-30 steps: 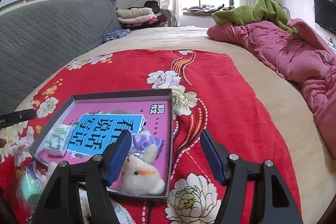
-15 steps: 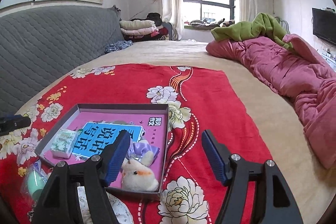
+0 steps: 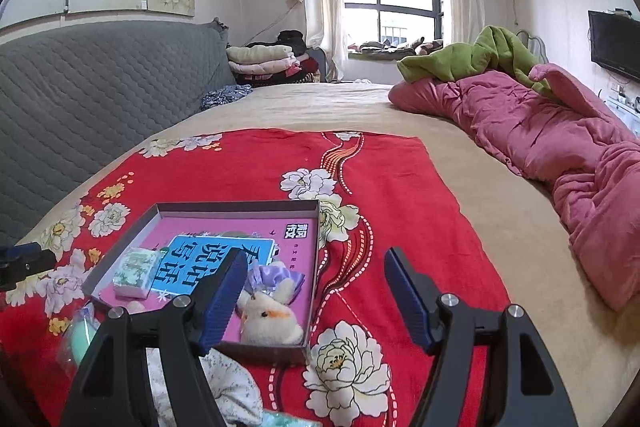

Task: Organize soft objects
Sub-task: 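Withdraw both open tools from the box back toward the pile, then grasp the leopard-print scarf with the left tool while the right tool grasps the green Flower tissue pack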

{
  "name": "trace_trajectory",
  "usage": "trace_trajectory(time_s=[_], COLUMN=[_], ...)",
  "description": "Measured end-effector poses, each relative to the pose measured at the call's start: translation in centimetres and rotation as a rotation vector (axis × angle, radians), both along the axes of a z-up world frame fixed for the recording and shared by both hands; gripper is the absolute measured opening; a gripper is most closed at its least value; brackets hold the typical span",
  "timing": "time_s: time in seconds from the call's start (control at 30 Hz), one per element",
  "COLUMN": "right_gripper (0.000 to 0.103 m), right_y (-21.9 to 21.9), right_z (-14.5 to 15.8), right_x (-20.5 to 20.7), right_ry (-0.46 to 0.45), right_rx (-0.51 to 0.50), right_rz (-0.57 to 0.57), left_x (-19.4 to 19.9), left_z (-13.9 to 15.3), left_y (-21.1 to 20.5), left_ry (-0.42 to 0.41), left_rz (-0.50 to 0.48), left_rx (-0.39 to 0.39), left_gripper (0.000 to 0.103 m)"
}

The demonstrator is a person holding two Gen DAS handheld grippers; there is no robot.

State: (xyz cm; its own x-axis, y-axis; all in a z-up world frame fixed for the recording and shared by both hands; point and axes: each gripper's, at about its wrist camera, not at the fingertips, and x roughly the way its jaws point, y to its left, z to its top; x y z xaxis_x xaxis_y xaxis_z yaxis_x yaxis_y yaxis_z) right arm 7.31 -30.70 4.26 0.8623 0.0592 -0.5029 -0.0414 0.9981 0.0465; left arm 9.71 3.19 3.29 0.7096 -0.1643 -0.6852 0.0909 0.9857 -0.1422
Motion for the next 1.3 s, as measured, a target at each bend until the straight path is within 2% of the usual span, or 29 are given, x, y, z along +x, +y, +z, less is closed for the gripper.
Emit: trace_trajectory(time_s=[0.47,0.73,1.3], right_gripper=[0.071,0.071,0.071], right_y=[0.6,0.9,2.4], right_z=[0.2,-0.2,-0.8], right_x=[-2.6,-4.2,-6.8], right_ry=[0.006,0.038,0.081], right_rx=[-0.007,0.003,-0.018], right_rz=[0.029,0.046,0.086], left_x=[-3.9,-5.0,-7.8], left_z=[0.5,0.5,-1.1], left_y=[-0.6,-0.3,-2.5], left_ry=[-0.005,-0.002,0.067], left_rz=[-0.033,-0.017,-0.09], left_rx=[0.009,0.013,0.022], left_gripper=[0.075,0.075,0.075])
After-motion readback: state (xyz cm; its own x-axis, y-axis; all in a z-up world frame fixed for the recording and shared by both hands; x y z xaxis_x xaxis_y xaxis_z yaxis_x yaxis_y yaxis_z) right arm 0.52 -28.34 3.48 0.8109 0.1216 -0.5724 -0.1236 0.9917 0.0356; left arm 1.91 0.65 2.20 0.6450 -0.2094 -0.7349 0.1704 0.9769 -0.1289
